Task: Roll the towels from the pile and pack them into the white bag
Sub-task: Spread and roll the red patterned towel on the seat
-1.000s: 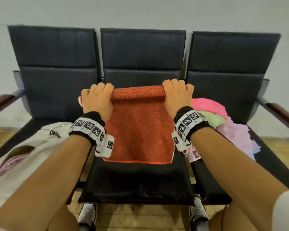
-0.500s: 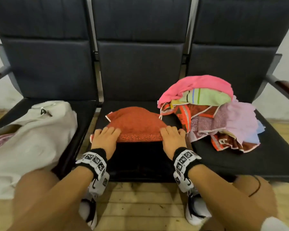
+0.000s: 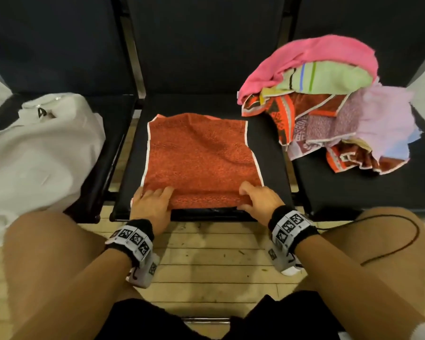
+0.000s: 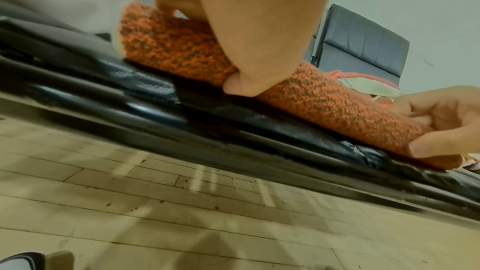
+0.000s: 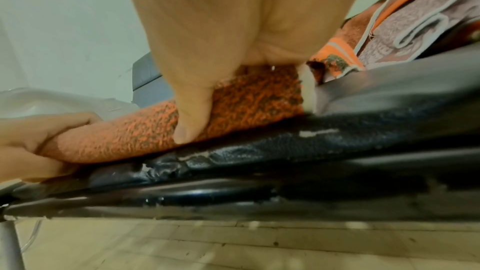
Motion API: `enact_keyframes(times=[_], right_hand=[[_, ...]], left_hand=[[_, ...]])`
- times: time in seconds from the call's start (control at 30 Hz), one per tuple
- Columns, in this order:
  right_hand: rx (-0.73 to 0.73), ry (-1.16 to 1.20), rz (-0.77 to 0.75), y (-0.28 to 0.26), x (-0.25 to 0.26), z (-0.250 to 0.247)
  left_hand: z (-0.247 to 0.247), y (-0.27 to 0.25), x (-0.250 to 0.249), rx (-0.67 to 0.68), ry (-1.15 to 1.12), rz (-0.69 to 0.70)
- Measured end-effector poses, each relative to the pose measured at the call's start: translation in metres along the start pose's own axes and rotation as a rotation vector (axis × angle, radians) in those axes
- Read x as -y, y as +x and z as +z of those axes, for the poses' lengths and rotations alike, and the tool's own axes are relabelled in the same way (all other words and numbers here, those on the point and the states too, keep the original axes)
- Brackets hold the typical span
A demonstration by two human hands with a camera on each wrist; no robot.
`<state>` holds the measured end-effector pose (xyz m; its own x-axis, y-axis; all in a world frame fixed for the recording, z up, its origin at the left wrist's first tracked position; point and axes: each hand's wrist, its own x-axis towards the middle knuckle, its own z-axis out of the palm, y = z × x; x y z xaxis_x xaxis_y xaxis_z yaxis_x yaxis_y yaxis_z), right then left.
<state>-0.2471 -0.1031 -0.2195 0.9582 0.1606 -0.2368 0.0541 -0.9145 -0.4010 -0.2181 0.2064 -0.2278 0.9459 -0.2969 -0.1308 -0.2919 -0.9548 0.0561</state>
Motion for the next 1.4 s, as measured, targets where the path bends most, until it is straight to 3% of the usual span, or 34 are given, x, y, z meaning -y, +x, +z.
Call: enact_keyframes(times=[0.13,0.33,0.43,0.53,0.63,0.73,0.9,1.03,1.13,1.3,1.4], right_hand=[[0.005,0.003,-0.014,0.001,0.002,-0.002],[-0.112,-0.138,-0.062,0.007,0.001,0.004],[-0.165,-0.257,-0.04,0.005,0.007,0.011],[-0.218,-0.168,-0.053,0.004,0.021,0.015],[-0.247,-0.104,-0.159,0.005,0.031,0.026],[-0.235,-0.152,-0.147,0.002,0.031,0.039],[-0.361,-0.236,-0.167,0.005,0.024,0.05],[-0.358,-0.256,-0.118,0.008,0.026,0.048],[-0.265,-0.212,-0.087,0.009,0.031,0.042],[-0.459,0.008,-0.131,0.008,0.03,0.039],[-0.504,-0.132,-0.186,0.011,0.028,0.045]], left_hand=[[-0.002,-0.005,-0.004,-0.037,-0.069,-0.072],[0.002,-0.006,-0.001,-0.196,-0.02,0.123],[0.001,-0.004,-0.005,-0.17,-0.026,0.114],[0.001,-0.001,-0.008,-0.132,-0.013,0.084],[0.001,0.001,-0.01,-0.086,-0.014,0.046],[0.001,0.003,-0.01,-0.066,-0.043,0.01],[0.0,0.008,0.0,-0.033,-0.128,-0.003],[0.0,0.008,-0.001,-0.082,-0.157,-0.016],[0.004,0.009,-0.004,-0.133,-0.176,-0.04],[0.009,0.007,-0.011,-0.355,-0.124,0.065],[0.013,0.005,-0.013,-0.343,-0.112,0.109]])
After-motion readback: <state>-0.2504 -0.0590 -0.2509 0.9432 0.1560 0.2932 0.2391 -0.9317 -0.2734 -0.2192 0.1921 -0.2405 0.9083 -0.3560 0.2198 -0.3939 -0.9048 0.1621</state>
